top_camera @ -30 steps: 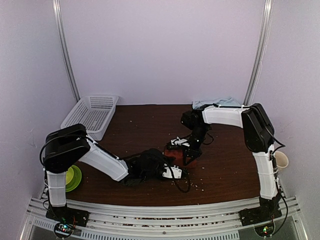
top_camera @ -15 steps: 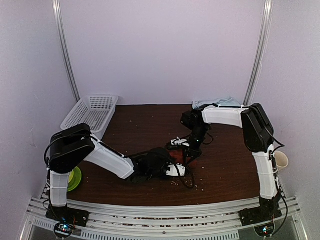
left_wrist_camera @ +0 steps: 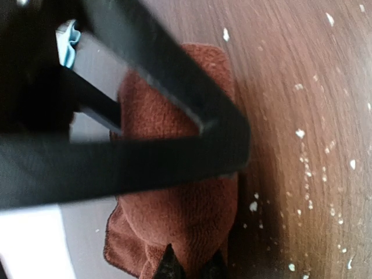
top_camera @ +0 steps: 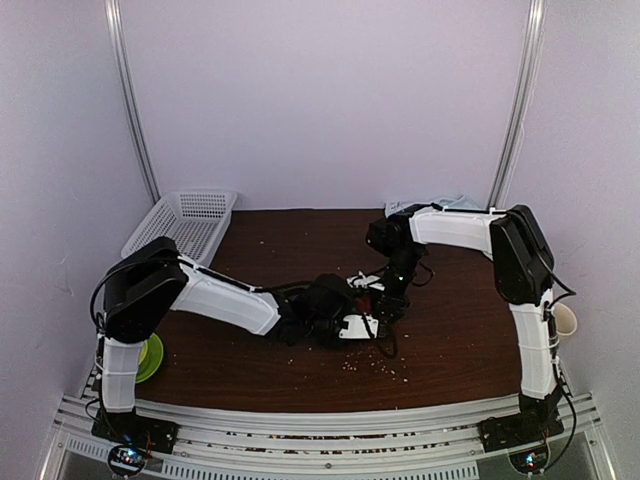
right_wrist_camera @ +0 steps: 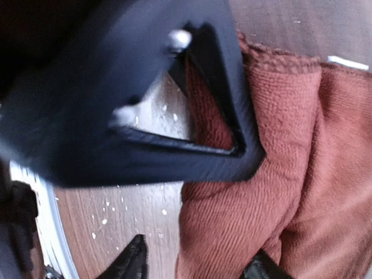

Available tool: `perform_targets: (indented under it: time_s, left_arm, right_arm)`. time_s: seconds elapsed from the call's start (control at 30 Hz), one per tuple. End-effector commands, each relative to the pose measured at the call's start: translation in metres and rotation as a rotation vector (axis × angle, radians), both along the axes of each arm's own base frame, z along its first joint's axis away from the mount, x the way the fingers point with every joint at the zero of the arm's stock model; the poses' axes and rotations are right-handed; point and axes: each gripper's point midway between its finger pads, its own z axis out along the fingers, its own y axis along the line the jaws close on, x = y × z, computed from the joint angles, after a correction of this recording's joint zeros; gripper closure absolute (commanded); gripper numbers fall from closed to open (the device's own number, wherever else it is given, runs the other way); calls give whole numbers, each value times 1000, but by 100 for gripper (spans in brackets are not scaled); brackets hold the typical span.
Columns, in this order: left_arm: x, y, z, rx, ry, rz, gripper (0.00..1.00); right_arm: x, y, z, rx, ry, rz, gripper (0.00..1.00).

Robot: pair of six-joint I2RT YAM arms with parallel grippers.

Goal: Roll the towels
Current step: Roll the towel at the center of the board.

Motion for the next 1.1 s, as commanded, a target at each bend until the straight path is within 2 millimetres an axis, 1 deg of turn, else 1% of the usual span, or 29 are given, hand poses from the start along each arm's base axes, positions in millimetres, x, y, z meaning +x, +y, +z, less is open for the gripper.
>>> perform_targets:
  time_s: [0.0, 0.03, 0.1, 0.23, 0.27, 0.3, 0.5, 0.6, 0.63, 0.73, 0.8, 0.87, 0.93, 0.97, 1.0, 1.07]
  left_arm:
    - [-38, 33, -72, 168, 360, -10, 100]
    - [-38, 33, -73, 169, 385, -2, 100]
    - [-38, 34, -77, 178, 450, 16, 100]
    - [-36, 36, -84, 215, 579, 70, 100]
    - [-34, 34, -83, 217, 605, 83, 100]
    - [-33, 35, -87, 230, 633, 102, 100]
    - [-28, 26, -84, 242, 739, 173, 100]
    - [-25, 23, -82, 242, 778, 211, 100]
    - [-26, 23, -83, 245, 794, 215, 100]
    - [-22, 23, -83, 235, 829, 260, 100]
    - [-21, 26, -87, 236, 896, 306, 100]
    - [-15, 28, -88, 222, 974, 358, 100]
    - [-12, 29, -89, 199, 1063, 390, 100]
    - [-11, 29, -89, 186, 1099, 395, 100]
    - [-10, 30, -90, 177, 1122, 400, 100]
    - [-13, 28, -88, 162, 1157, 380, 100]
  right_arm:
    - [16, -15, 34, 46, -125, -30, 42]
    - [22, -19, 45, 68, -162, -50, 40]
    - [31, -27, 59, 100, -211, -85, 37]
    - [41, -45, 75, 159, -324, -134, 30]
    - [42, -50, 76, 165, -359, -147, 29]
    - [42, -54, 77, 173, -395, -151, 27]
    - [46, -76, 79, 202, -639, -164, 20]
    - [50, -85, 87, 235, -760, -187, 15]
    - [51, -88, 93, 254, -798, -194, 13]
    - [47, -95, 93, 282, -873, -184, 9]
    - [44, -99, 90, 282, -927, -143, 7]
    - [39, -101, 86, 280, -967, -107, 6]
    - [32, -101, 82, 295, -982, -71, 4]
    - [28, -100, 80, 306, -989, -46, 1]
    - [23, -99, 78, 321, -996, -17, 0]
    - [13, -97, 74, 349, -1012, 42, 0]
